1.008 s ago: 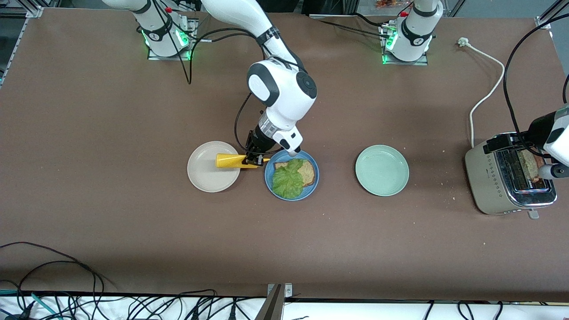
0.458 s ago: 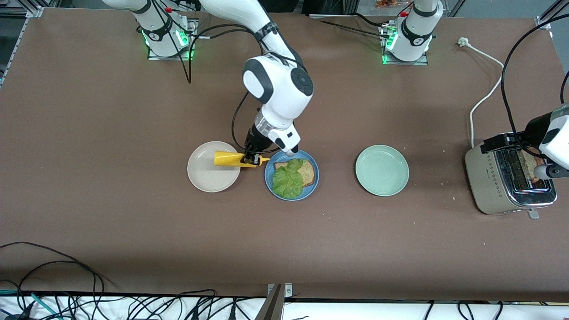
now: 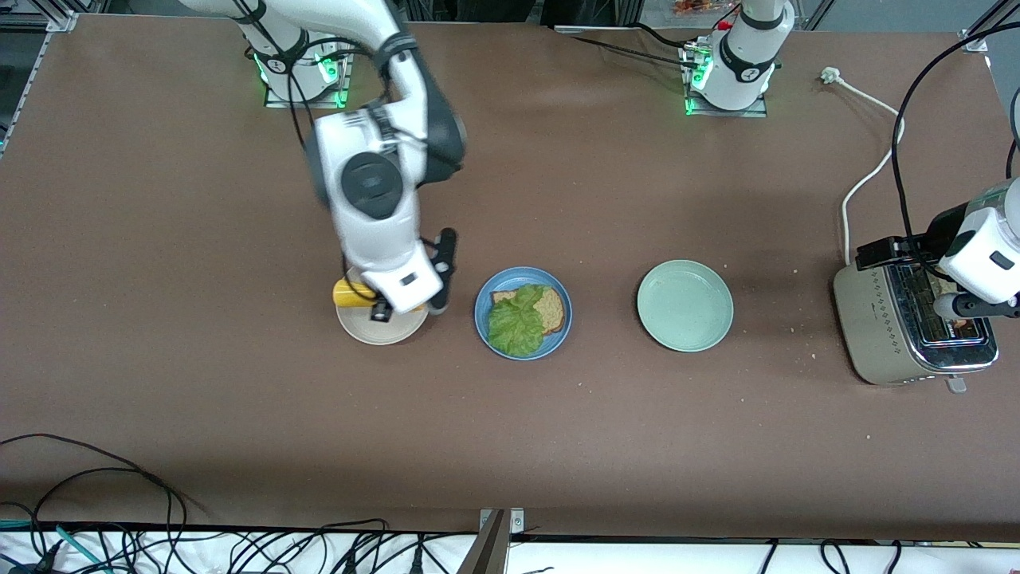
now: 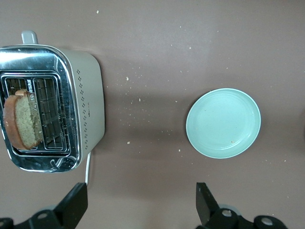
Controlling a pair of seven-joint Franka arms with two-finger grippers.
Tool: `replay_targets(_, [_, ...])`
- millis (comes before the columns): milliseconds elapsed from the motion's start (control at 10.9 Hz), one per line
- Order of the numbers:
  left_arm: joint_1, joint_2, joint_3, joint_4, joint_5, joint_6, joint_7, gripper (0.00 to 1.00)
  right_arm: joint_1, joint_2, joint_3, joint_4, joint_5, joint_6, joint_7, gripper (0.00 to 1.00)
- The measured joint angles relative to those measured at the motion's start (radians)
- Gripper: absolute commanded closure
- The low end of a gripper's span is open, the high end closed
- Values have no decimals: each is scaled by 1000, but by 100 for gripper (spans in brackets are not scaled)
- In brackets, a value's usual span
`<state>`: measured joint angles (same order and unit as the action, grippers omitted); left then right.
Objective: Make sandwich in blue plate with both arms
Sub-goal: 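Carry the mustard bottle with the right gripper back past the white plate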
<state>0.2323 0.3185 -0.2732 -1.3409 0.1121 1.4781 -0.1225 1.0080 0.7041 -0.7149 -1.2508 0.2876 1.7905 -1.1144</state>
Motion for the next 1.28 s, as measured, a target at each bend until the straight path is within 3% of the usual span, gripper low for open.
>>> replay_targets(550, [60,56,19,0,0,33,75,0,-270,-45,-2,0,428,-189,-331,95])
replay_targets(916, [142,116,25,1,5,120,90,0,-532,-39,3,-24,716,-375,-658,95])
replay_targets(1283, [147,156,23,1,168,137,91,0,-643,16,13,-110,900,-535,-926,95])
